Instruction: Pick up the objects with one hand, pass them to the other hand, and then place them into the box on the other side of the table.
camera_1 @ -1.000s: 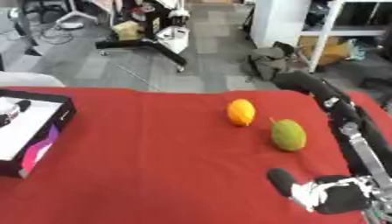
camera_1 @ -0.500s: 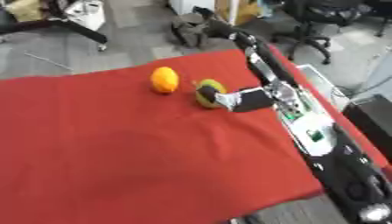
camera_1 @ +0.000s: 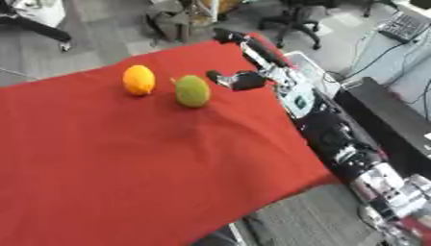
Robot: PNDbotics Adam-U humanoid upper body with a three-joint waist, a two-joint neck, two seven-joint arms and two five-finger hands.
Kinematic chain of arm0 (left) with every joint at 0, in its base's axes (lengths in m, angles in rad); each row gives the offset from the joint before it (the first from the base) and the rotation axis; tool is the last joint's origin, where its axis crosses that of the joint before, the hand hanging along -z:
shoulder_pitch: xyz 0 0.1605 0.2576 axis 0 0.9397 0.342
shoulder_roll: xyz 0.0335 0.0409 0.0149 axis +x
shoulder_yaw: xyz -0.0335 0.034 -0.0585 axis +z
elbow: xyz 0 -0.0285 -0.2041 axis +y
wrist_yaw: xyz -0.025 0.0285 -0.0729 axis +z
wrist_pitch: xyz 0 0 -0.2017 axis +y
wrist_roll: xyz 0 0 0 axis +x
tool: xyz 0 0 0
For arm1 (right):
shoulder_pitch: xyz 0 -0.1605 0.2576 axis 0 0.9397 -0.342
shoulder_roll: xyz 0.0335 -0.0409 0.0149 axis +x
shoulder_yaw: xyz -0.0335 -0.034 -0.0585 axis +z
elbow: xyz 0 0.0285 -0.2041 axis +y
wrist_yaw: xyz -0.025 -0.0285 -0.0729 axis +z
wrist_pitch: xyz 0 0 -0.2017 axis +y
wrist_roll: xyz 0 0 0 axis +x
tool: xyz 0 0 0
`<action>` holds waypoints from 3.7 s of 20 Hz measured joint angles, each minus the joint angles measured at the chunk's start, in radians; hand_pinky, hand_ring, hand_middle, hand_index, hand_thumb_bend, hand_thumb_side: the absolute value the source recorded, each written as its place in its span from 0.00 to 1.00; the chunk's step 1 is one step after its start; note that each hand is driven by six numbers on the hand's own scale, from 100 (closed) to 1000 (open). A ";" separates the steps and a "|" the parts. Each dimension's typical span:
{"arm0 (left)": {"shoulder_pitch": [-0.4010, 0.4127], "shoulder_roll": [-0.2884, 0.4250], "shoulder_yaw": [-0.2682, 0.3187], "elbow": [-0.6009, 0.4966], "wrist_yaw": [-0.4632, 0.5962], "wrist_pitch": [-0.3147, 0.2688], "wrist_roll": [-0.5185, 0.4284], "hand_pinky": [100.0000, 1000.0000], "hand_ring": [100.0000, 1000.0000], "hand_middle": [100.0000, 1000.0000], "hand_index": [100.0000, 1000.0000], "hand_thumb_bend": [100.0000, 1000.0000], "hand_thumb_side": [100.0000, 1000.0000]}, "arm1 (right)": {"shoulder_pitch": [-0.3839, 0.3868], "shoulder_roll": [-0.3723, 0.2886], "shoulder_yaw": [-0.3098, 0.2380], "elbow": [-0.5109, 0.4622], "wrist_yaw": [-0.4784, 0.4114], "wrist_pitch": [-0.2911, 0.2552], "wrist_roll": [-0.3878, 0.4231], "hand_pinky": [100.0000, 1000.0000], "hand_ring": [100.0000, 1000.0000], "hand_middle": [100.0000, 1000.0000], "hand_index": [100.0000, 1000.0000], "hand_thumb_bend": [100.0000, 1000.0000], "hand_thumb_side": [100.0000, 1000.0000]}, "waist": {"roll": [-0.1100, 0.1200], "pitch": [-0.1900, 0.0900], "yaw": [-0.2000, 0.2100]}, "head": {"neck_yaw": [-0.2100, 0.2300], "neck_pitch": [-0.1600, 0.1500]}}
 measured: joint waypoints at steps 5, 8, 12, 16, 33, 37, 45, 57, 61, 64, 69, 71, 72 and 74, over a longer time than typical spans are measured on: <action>-0.026 -0.075 -0.050 0.000 0.005 -0.026 -0.088 0.92 0.73 0.69 0.57 0.38 0.57 | -0.027 0.000 -0.012 0.080 0.058 0.002 -0.014 1.00 0.86 0.82 0.98 0.28 0.47 | 0.002 0.015 0.051 | -0.054 -0.019; -0.026 -0.099 -0.075 0.000 -0.006 -0.029 -0.130 0.92 0.73 0.69 0.57 0.37 0.58 | -0.040 0.003 -0.012 0.100 0.075 0.001 -0.019 1.00 0.86 0.82 0.98 0.27 0.46 | 0.001 0.024 0.077 | -0.079 -0.029; -0.032 -0.112 -0.090 0.000 -0.027 -0.026 -0.151 0.93 0.73 0.69 0.57 0.37 0.58 | -0.046 0.005 -0.014 0.117 0.111 0.012 -0.030 1.00 0.85 0.79 0.96 0.24 0.42 | 0.000 0.034 0.104 | -0.105 -0.042; -0.031 -0.113 -0.094 0.000 -0.039 -0.023 -0.153 0.93 0.73 0.69 0.57 0.36 0.58 | -0.047 0.018 -0.014 0.134 0.166 0.025 -0.034 1.00 0.82 0.67 0.89 0.20 0.35 | -0.007 0.036 0.111 | -0.113 -0.043; 0.110 -0.085 -0.132 0.000 -0.052 0.166 -0.019 0.95 0.77 0.76 0.55 0.32 0.66 | 0.073 0.183 0.128 -0.505 0.034 0.055 -0.276 0.82 0.56 0.19 0.36 0.00 0.00 | -0.027 -0.010 0.009 | 0.272 -0.010; 0.058 -0.068 -0.162 0.000 -0.076 0.227 -0.050 0.96 0.83 0.83 0.58 0.37 0.60 | 0.082 0.250 0.214 -0.760 -0.135 0.100 -0.183 0.84 0.56 0.19 0.36 0.00 0.00 | -0.024 -0.013 0.006 | 0.352 0.004; -0.043 -0.059 -0.222 0.000 -0.182 0.263 -0.169 0.98 0.90 0.93 0.63 0.41 0.57 | 0.070 0.308 0.313 -0.950 -0.363 0.180 0.013 0.87 0.56 0.18 0.36 0.00 0.00 | -0.037 -0.013 0.007 | 0.373 0.021; -0.057 -0.078 -0.249 0.000 -0.142 0.277 -0.087 0.99 0.90 0.94 0.63 0.41 0.61 | 0.073 0.338 0.355 -0.972 -0.464 0.222 0.131 0.88 0.56 0.18 0.36 0.00 0.01 | -0.040 -0.010 -0.002 | 0.359 0.030; -0.014 -0.078 -0.242 0.000 -0.092 0.294 -0.005 0.99 0.89 0.93 0.63 0.41 0.63 | 0.073 0.338 0.355 -0.972 -0.464 0.225 0.135 0.88 0.56 0.18 0.36 0.00 0.01 | -0.038 -0.007 -0.005 | 0.359 0.030; 0.020 -0.078 -0.226 0.000 -0.066 0.297 0.052 0.99 0.89 0.94 0.63 0.42 0.64 | 0.073 0.338 0.355 -0.971 -0.464 0.225 0.136 0.88 0.56 0.18 0.36 0.00 0.02 | -0.035 -0.004 -0.005 | 0.359 0.030; 0.019 -0.078 -0.210 0.000 -0.024 0.277 0.103 1.00 0.90 0.96 0.64 0.44 0.63 | 0.074 0.341 0.357 -0.971 -0.465 0.230 0.141 0.89 0.56 0.17 0.36 0.00 0.02 | -0.036 -0.004 -0.003 | 0.358 0.030; 0.009 -0.082 -0.209 0.000 -0.013 0.270 0.109 1.00 0.91 0.96 0.64 0.45 0.62 | 0.074 0.346 0.362 -0.970 -0.465 0.230 0.147 0.89 0.56 0.17 0.36 0.00 0.02 | -0.038 -0.004 -0.003 | 0.358 0.030; 0.003 -0.087 -0.209 0.000 -0.010 0.268 0.110 1.00 0.91 0.97 0.64 0.45 0.62 | 0.074 0.347 0.363 -0.970 -0.465 0.230 0.150 0.89 0.56 0.17 0.36 0.00 0.02 | -0.038 -0.004 -0.003 | 0.358 0.030; -0.008 -0.091 -0.211 0.000 -0.004 0.261 0.104 1.00 0.93 0.99 0.66 0.46 0.62 | 0.074 0.347 0.368 -0.968 -0.465 0.229 0.155 0.89 0.56 0.17 0.36 0.00 0.02 | -0.039 -0.004 -0.003 | 0.359 0.030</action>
